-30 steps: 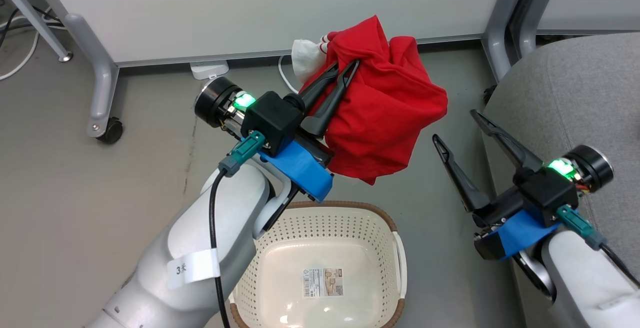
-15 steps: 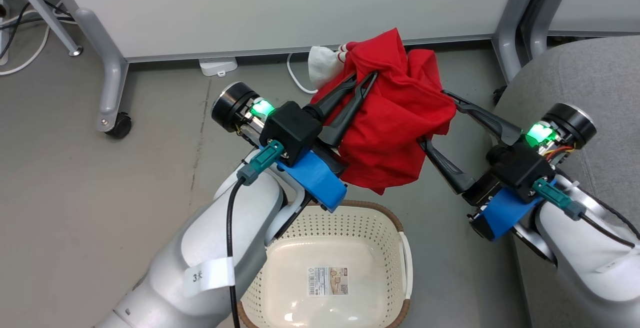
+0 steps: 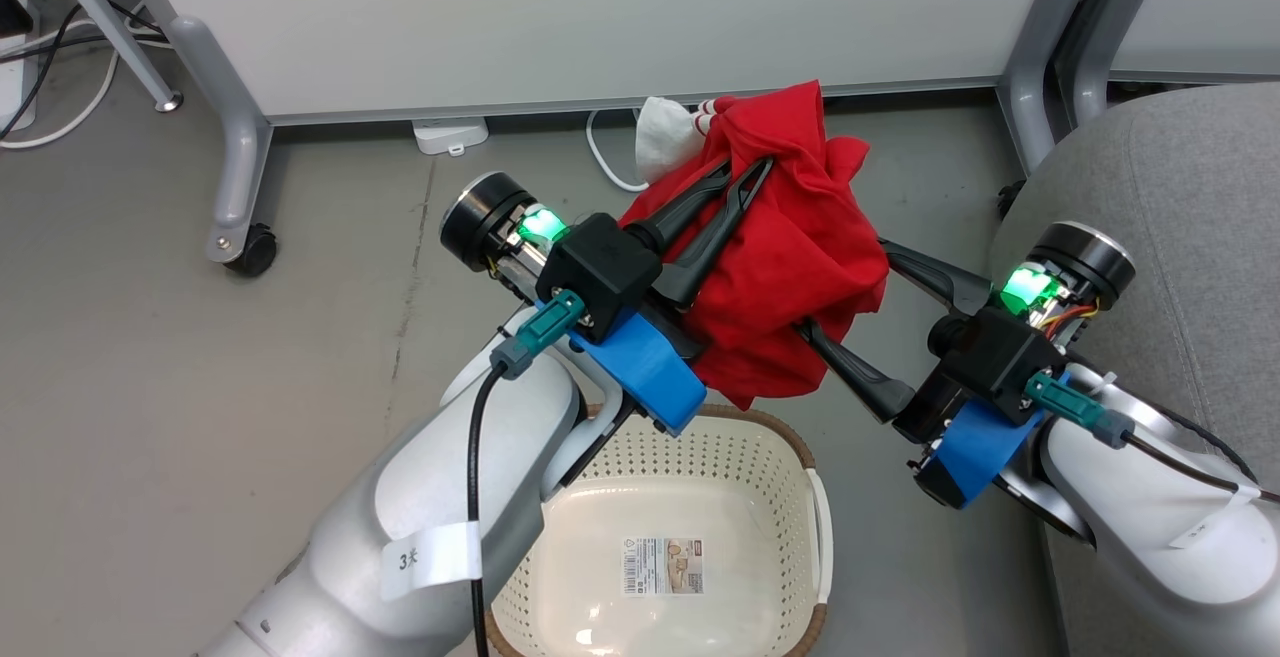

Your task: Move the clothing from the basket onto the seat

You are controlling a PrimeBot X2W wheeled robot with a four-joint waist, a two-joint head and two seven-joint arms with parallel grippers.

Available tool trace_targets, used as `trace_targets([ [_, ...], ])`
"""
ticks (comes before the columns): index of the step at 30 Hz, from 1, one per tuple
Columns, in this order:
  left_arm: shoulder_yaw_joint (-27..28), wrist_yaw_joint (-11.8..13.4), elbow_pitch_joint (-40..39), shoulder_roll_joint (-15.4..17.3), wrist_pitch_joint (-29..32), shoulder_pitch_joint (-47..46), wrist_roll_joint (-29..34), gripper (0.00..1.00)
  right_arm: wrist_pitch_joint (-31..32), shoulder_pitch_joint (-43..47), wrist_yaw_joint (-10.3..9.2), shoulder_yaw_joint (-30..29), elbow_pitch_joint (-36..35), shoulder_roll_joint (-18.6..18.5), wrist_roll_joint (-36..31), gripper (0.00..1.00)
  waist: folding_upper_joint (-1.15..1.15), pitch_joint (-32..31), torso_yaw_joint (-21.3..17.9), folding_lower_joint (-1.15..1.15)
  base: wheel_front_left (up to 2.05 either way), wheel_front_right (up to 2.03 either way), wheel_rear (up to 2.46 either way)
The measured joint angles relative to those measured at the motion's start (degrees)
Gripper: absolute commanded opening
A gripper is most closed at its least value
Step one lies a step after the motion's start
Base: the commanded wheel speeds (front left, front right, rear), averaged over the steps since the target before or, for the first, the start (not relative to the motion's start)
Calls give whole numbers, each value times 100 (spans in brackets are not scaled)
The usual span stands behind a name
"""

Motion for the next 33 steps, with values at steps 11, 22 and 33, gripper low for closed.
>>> trace_targets([
  [11,-9,0,1,2,0,0,-7,0,0,-30,0,88,-42,35,191,0,0,-1,-21,0,0,0,0],
  [22,-9,0,5,16,0,1,-7,0,0,-23,0,57,-26,60,223,0,0,-10,-37,0,0,0,0],
  [33,16,0,44,42,0,1,3,46,0,-20,0,-11,-27,86,223,0,0,35,-61,0,0,0,0],
])
